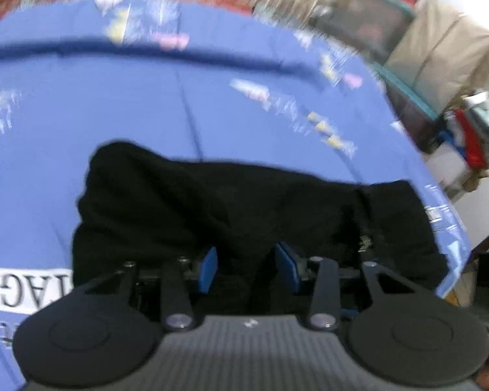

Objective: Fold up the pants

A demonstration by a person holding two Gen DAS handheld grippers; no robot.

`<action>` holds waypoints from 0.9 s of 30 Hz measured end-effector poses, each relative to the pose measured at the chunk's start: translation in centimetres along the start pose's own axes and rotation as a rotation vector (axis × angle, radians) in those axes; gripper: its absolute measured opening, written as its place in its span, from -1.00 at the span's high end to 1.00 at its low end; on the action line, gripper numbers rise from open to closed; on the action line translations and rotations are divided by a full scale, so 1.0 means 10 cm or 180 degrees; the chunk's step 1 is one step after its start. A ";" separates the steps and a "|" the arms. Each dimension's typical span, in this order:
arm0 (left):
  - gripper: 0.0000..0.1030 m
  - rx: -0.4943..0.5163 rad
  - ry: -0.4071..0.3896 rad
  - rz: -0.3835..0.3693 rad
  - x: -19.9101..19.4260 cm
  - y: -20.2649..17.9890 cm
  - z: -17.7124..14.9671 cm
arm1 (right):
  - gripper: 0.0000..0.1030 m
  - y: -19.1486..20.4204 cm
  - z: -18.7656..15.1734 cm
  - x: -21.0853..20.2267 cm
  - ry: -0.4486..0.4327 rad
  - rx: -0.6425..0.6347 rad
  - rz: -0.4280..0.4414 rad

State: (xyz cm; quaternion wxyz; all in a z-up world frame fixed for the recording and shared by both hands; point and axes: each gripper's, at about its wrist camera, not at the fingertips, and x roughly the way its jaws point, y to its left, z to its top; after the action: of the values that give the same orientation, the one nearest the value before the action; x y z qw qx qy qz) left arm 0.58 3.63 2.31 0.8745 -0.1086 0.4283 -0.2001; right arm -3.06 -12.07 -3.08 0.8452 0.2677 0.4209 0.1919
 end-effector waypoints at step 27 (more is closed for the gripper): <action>-0.25 -0.0537 -0.0133 -0.0651 -0.58 -0.47 0.56 | 0.65 -0.49 -0.03 -1.22 -0.1292 0.0053 -0.0345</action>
State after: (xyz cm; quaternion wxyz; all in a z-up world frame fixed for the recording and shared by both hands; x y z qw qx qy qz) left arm 0.62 2.13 11.54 0.8460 -0.2289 0.4120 -0.2492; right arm -9.82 -22.51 1.22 0.9195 0.2848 0.2573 0.0848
